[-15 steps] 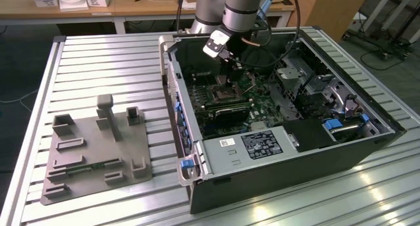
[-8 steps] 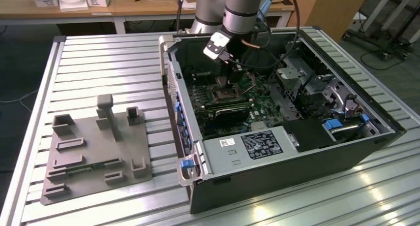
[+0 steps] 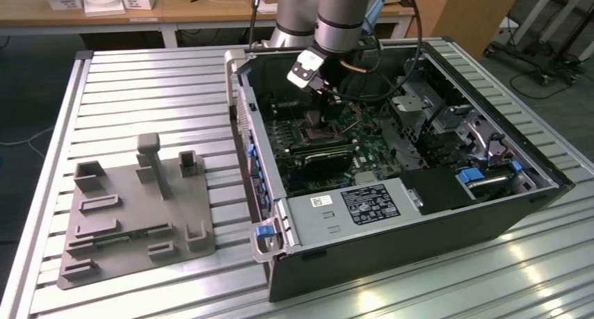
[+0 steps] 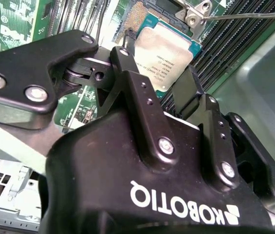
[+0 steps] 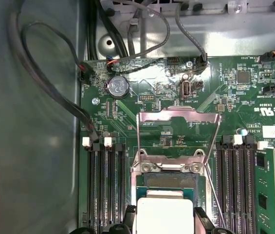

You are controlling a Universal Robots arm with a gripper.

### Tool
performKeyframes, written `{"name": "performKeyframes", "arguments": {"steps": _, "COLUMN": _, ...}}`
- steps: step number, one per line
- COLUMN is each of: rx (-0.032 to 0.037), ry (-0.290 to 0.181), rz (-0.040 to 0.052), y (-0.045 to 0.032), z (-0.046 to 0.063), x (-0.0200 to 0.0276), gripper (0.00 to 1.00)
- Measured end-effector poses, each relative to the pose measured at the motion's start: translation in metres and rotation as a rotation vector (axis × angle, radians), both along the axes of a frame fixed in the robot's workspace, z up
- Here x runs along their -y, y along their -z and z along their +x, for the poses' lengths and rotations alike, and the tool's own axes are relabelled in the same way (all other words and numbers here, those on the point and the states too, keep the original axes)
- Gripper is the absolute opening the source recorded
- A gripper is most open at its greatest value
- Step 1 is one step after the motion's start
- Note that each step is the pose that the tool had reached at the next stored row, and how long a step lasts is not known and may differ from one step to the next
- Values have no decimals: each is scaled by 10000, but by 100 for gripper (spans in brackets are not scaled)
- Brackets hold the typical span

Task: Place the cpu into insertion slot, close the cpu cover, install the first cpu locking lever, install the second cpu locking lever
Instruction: 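Place the cpu into insertion slot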

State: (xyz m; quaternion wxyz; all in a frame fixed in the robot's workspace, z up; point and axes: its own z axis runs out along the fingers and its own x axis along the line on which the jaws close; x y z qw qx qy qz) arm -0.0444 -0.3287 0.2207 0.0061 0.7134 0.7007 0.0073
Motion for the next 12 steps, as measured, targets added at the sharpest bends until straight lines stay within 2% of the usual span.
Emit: {"name": "performKeyframes", "arguments": {"steps": 12, "rx": -1, "ry": 0, "rz": -1, "y": 15, "z": 0, "x": 0, "gripper": 54}}
